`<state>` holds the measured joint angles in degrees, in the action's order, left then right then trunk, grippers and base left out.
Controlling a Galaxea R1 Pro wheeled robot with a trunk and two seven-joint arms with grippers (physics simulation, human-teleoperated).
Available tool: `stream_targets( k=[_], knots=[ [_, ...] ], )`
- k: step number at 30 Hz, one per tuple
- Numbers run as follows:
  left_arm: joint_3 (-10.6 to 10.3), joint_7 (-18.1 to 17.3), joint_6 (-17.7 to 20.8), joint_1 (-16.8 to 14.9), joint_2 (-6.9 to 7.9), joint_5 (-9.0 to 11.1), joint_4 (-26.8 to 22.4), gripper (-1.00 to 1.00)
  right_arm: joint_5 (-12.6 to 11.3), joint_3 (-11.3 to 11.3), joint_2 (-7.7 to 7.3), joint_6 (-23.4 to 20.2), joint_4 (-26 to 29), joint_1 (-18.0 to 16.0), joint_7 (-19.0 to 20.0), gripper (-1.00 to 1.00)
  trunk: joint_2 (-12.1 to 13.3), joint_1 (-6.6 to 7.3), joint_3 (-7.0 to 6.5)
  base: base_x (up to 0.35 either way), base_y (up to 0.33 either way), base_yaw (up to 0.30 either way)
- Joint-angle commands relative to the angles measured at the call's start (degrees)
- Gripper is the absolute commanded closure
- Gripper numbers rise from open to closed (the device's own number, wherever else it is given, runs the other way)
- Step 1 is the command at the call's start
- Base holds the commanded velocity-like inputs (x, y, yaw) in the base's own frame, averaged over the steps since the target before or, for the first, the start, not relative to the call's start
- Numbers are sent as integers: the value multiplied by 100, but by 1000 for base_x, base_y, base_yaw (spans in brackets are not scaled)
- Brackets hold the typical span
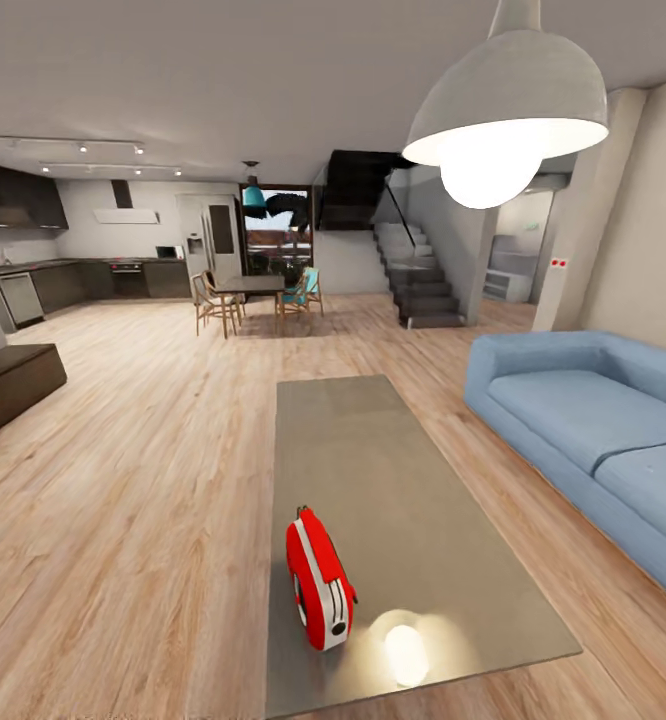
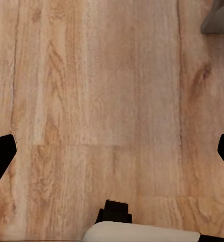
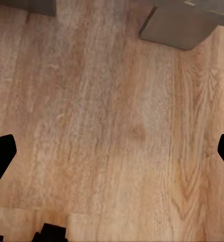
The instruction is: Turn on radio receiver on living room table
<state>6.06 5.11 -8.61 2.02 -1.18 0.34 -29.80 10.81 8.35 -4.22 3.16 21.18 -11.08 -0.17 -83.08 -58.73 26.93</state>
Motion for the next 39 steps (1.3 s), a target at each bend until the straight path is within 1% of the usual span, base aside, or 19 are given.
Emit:
stream_targets(
  k=[1,21,27,28,29,30,32,33,34,35,37,38,39],
  knots=[
    [0,-1,0,0,2,0,0,-100,0,0,0,0,0,-1,0,-100,0,0,0,6,-4,298],
    [0,1,0,0,-3,-4,0,-100,7,-2,0,0,4,-1,-23,-100,0,0,0,0,0,297],
    [0,2,-1,0,-4,0,0,-100,1,-15,8,0,56,-6,-9,-100,0,0,0,0,0,94],
    [-2,1,-4,0,-4,0,0,-100,0,-16,51,-5,127,-7,-3,-100,0,0,0,0,0,13],
    [0,0,-2,0,-12,1,0,-100,0,-17,144,-43,415,-8,6,-100,0,0,0,0,0,4],
    [-1,1,-3,0,-21,1,0,-100,-7,-17,177,-83,684,-8,12,-100,0,0,0,0,0,2],
    [-4,1,-1,0,-27,-4,0,-100,-27,-17,214,-248,1118,-8,20,-100,0,0,0,0,0,1],
    [-5,0,-3,0,-28,-5,0,-100,-32,-17,224,-332,1235,-8,21,-100,0,0,0,0,0,0],
    [-6,0,-3,0,-29,-6,0,-100,-39,-17,247,-560,1481,-9,26,-100,0,0,0,0,0,0],
    [-7,0,-4,0,-30,-7,0,-100,-44,-17,261,-699,1612,-9,28,-100,0,0,0,0,0,0],
    [-8,-1,-2,0,-36,-9,0,-100,-54,-17,336,-1344,2179,-9,39,-100,0,0,0,0,0,0],
    [-12,-1,-1,0,-46,-15,0,-100,-60,-17,468,-2187,3075,-9,67,-100,0,0,0,0,0,0],
    [-14,-1,-1,0,-47,-17,0,-100,-60,-16,515,-2387,3316,-9,118,-100,0,0,0,0,0,0]
  ],
)
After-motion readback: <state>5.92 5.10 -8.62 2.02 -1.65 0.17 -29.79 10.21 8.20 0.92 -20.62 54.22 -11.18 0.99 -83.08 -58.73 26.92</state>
